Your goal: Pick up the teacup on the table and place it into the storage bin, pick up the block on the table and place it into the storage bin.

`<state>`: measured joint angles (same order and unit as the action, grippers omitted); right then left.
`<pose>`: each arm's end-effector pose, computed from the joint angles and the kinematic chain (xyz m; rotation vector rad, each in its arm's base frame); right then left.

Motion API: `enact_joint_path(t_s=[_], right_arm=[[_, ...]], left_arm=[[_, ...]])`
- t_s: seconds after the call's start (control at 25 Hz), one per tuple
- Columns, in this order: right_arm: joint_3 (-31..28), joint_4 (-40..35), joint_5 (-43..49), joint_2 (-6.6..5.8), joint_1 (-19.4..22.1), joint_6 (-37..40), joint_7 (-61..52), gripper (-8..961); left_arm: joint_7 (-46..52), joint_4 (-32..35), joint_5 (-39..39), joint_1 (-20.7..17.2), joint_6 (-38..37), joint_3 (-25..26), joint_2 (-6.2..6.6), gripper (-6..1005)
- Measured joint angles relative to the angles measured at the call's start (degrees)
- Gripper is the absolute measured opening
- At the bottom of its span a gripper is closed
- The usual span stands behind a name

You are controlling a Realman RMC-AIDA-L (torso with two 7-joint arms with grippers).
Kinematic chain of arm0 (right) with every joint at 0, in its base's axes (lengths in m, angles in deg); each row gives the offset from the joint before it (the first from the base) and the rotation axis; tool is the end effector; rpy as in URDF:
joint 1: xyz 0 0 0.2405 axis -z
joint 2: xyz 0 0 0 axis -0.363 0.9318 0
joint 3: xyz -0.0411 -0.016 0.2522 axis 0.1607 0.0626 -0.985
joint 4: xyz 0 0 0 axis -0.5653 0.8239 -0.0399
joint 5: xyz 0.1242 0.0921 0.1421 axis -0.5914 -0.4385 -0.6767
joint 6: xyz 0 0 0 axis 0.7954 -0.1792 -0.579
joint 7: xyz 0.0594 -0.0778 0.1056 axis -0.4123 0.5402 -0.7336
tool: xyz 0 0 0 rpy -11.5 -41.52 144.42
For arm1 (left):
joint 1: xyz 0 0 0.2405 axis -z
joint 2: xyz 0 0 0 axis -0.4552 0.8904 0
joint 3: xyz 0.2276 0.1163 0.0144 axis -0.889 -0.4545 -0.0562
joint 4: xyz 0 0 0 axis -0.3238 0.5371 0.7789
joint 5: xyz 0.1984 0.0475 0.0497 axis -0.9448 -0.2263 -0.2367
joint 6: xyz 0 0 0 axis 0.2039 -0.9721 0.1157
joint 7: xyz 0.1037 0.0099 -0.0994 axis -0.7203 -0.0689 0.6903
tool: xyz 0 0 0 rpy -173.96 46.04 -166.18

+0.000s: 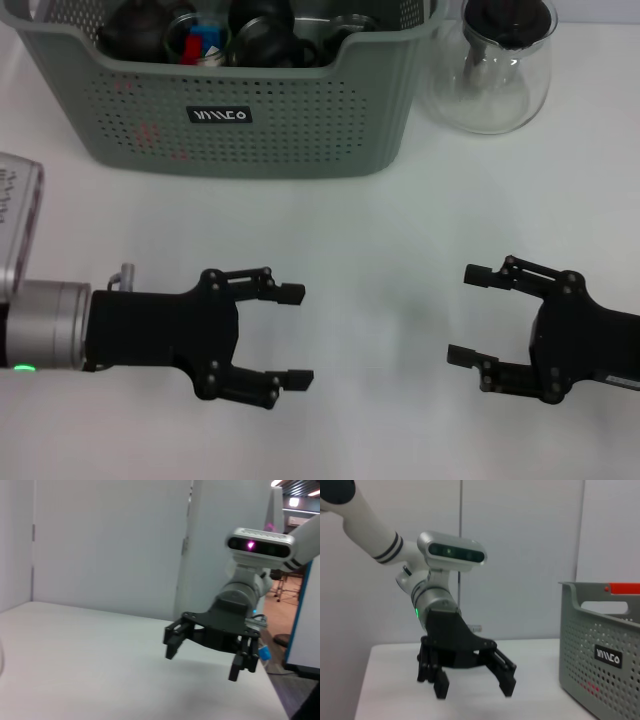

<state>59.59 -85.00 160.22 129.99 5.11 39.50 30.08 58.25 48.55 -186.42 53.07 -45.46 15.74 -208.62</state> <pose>0.2976 0.2261 -0.0322 -2.7108 0.1140 0.8951 -0.2752 0.2505 -0.0377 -2.9915 -0.2441 -0.8046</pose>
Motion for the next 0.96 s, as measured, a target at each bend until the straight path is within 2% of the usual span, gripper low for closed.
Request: enact_joint_path(t_s=[0.32,0.96], right_arm=[[0.10,4.37,0.22,-0.20,-2.75,-0.63,-0.10,820],[-0.18,4.49,0.30,-0.18,-2.76,-1.38,-0.02,820]], left_arm=[[-0.15,0.01,0.57,-0.21,0.88,0.10,-1.15,877],[-0.27,-0.32,0.80,-0.43,1.14,0.81,-1.21,877]])
